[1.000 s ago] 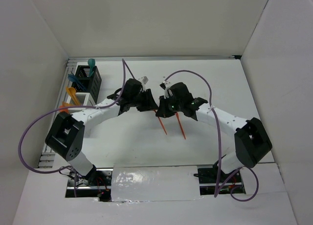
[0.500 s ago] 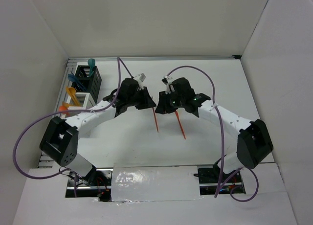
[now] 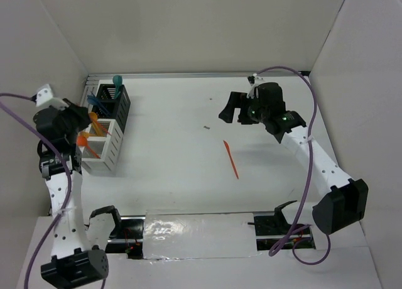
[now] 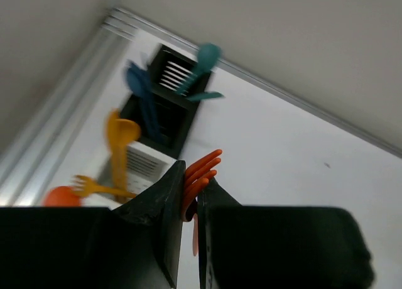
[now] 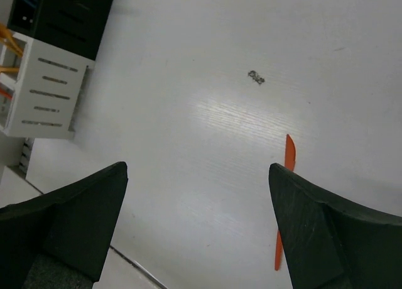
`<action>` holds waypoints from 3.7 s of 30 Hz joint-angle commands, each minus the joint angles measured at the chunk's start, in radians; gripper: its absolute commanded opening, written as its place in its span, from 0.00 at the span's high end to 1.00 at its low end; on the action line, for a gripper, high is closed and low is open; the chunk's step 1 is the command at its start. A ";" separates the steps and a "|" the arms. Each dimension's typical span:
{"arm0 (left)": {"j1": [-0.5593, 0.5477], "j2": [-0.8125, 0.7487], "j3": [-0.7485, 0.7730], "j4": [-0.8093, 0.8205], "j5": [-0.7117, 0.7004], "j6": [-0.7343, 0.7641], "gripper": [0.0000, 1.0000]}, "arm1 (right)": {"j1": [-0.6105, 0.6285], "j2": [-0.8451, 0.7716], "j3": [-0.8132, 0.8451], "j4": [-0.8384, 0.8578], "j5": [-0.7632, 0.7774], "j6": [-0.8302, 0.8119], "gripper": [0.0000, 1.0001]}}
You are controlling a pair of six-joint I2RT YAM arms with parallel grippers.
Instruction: Sort the eating utensils into containers
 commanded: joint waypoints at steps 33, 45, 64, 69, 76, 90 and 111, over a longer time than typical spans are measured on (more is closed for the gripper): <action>0.237 -0.007 -0.237 0.064 -0.097 0.141 0.35 | 0.033 0.117 -0.283 0.067 0.234 -0.043 0.15; 0.050 0.081 0.007 -0.122 0.042 0.141 0.10 | 0.122 0.232 -0.325 0.047 0.333 -0.057 0.40; -0.173 -0.083 0.022 -0.257 0.205 0.104 0.13 | 0.258 0.293 -0.472 0.083 0.448 0.040 0.64; -0.233 -0.117 -0.031 -0.264 0.311 0.086 0.13 | 0.290 0.360 -0.485 0.118 0.467 0.086 0.96; -0.379 -0.143 -0.211 -0.146 0.446 -0.118 0.13 | 0.369 0.326 -0.503 0.153 0.389 0.066 1.00; -0.662 0.133 -0.363 0.219 0.243 -0.454 0.13 | 0.442 -0.017 -0.470 0.230 0.203 0.164 1.00; -0.871 0.486 -0.110 0.297 0.228 -0.496 0.18 | 0.473 -0.060 -0.304 0.248 0.140 0.180 1.00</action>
